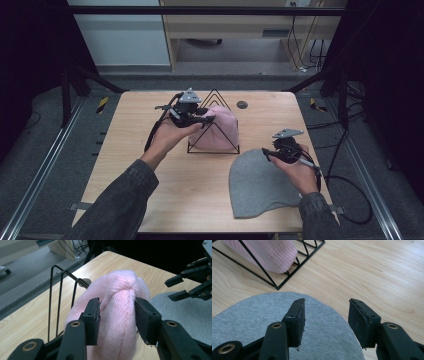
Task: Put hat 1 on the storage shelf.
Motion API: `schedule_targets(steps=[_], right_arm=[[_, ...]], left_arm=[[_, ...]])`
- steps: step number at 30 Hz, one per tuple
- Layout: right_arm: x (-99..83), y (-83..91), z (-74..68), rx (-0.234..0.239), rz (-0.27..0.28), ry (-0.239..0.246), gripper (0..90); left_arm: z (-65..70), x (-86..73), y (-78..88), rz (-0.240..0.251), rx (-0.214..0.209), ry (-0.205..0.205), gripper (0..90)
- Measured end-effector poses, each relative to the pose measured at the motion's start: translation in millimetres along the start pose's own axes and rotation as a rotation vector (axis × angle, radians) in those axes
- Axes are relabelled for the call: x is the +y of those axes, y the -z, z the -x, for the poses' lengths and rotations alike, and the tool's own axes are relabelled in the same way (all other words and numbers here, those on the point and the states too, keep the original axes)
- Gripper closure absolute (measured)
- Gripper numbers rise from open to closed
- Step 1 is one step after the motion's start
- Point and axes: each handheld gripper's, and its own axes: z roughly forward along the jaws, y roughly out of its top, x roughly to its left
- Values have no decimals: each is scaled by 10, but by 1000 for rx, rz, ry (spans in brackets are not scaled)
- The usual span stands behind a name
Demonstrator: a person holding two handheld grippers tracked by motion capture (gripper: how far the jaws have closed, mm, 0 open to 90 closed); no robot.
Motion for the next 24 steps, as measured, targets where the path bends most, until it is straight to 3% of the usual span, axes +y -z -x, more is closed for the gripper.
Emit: schedule_targets(steps=[8, 14, 24], right_arm=[[-64, 33, 58, -6, -10, -9, 470], [-134, 106, 92, -18, -26, -9, 456], [-260, 208, 215, -24, -73, -42, 387]], left_arm=[[26, 3, 18, 12, 3, -10, 500], [69, -2, 133, 24, 8, -33, 417], [-22, -175, 358, 22, 4, 17, 208]])
